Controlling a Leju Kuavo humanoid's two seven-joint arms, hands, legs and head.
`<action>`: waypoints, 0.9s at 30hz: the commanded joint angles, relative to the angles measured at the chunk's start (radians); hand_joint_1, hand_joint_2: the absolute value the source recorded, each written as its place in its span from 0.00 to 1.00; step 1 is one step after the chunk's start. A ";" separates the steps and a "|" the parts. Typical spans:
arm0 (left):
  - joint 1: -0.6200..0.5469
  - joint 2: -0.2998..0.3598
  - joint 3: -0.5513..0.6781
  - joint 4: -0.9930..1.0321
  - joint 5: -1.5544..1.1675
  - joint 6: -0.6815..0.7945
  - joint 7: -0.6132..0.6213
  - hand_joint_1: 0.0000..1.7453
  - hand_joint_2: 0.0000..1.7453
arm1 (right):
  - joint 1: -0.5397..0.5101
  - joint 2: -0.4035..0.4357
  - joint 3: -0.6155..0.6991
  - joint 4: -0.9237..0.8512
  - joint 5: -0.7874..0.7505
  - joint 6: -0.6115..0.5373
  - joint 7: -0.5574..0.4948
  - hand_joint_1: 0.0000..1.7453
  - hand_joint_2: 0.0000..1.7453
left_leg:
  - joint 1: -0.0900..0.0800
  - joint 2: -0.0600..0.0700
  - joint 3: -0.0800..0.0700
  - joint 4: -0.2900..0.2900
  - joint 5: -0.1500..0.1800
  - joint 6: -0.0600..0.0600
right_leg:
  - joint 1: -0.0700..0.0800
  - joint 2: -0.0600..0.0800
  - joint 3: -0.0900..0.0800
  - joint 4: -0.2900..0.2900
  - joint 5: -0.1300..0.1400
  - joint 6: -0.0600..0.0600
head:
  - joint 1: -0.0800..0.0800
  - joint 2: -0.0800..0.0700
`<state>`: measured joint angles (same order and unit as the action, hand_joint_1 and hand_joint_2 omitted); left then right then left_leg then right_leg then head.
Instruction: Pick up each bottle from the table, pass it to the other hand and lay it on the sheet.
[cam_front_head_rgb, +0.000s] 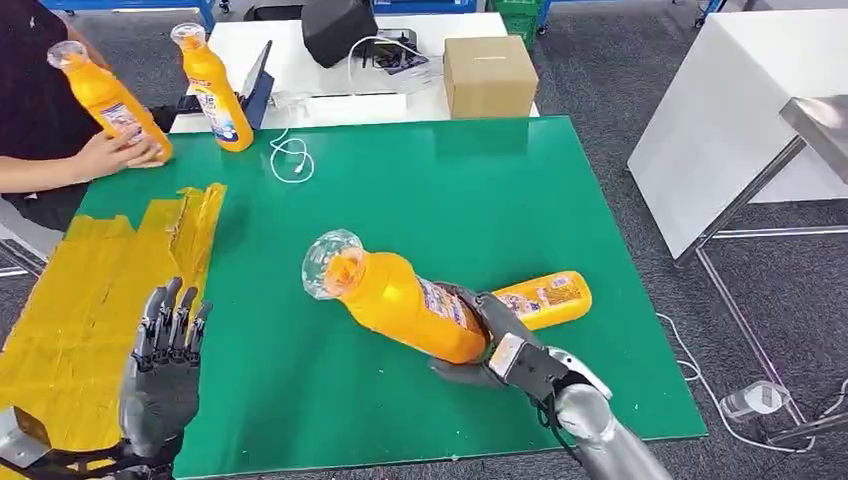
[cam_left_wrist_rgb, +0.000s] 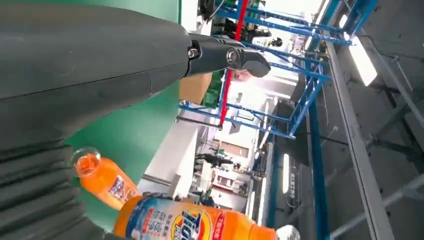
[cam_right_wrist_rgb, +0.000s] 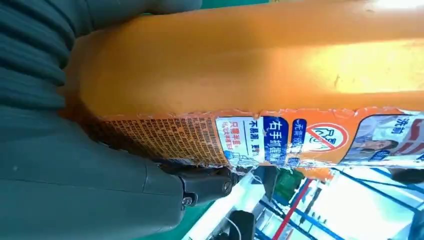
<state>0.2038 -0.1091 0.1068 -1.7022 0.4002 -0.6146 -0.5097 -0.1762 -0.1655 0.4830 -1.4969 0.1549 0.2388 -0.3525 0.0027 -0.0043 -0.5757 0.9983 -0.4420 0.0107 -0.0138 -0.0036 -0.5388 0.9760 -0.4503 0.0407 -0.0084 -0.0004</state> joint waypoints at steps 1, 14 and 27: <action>-0.041 -0.001 -0.085 0.051 -0.008 0.020 0.009 0.00 1.00 | -0.261 0.194 0.175 0.280 0.045 -0.048 0.084 1.00 1.00 | 0.001 0.008 0.003 0.000 -0.001 -0.001 | 0.001 0.008 0.001 0.000 0.001 -0.002 | 0.000 0.000; -0.104 -0.007 -0.049 0.147 0.000 0.010 0.021 0.00 1.00 | -0.375 0.339 0.373 0.499 0.053 -0.090 0.122 1.00 1.00 | 0.002 0.004 0.004 -0.001 0.000 -0.002 | 0.002 0.004 0.002 -0.001 0.000 -0.002 | 0.000 0.000; -0.126 -0.011 -0.063 0.164 0.010 0.016 0.034 0.00 1.00 | -0.366 0.407 0.518 0.623 0.081 -0.100 0.127 1.00 1.00 | 0.003 0.001 0.005 -0.002 0.000 -0.002 | 0.002 0.001 0.004 -0.002 -0.001 -0.002 | 0.000 0.000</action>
<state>0.1192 -0.1171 0.0526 -1.6148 0.4051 -0.5974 -0.4845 -0.4908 0.2182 0.8815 -1.0228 0.2281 0.1434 -0.2262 0.0041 -0.0040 -0.5762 0.9983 -0.4408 0.0092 -0.0129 -0.0034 -0.5403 0.9767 -0.4504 0.0406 -0.0080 -0.0004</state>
